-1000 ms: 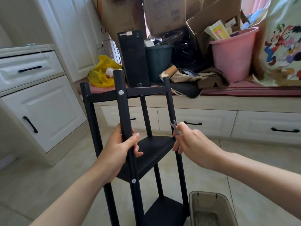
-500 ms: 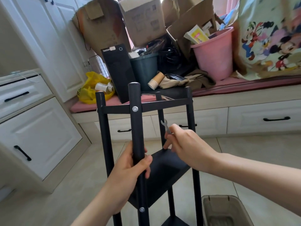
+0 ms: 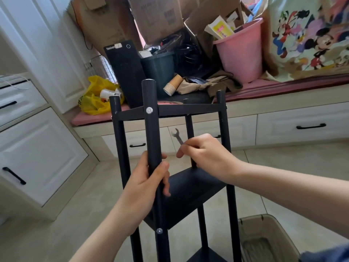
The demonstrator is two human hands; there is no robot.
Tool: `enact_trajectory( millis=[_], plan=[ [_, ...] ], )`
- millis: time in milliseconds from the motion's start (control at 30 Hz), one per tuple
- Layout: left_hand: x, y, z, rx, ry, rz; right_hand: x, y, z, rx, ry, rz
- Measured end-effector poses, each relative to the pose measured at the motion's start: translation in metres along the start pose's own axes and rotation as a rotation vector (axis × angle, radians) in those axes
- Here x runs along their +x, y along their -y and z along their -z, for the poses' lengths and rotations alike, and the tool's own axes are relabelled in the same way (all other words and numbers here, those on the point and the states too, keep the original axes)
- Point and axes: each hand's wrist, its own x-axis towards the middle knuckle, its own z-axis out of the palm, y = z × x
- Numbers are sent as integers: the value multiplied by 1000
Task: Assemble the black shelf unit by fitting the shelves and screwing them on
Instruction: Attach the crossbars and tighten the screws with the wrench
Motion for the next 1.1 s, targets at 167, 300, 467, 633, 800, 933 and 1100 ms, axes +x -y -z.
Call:
enact_trajectory(
  millis=[167, 300, 467, 633, 800, 933, 1100],
  plan=[
    [1, -4, 4, -28, 11, 57, 22, 16, -3, 139, -27, -97],
    [1, -7, 7, -31, 8, 67, 33, 30, -12, 266, 53, -155],
    [5, -4, 9, 15, -4, 32, 32, 29, -18, 281, 120, -191],
    [6, 0, 13, 58, -11, 17, 34, 33, -21, 304, 123, -223],
    [3, 4, 20, 80, -1, 42, 37, 37, -27, 343, 137, -230],
    [2, 5, 21, 142, -23, 50, 38, 40, -29, 330, 169, -179],
    [3, 4, 24, 134, -27, 45, 43, 42, -32, 302, 190, -171]
  ],
)
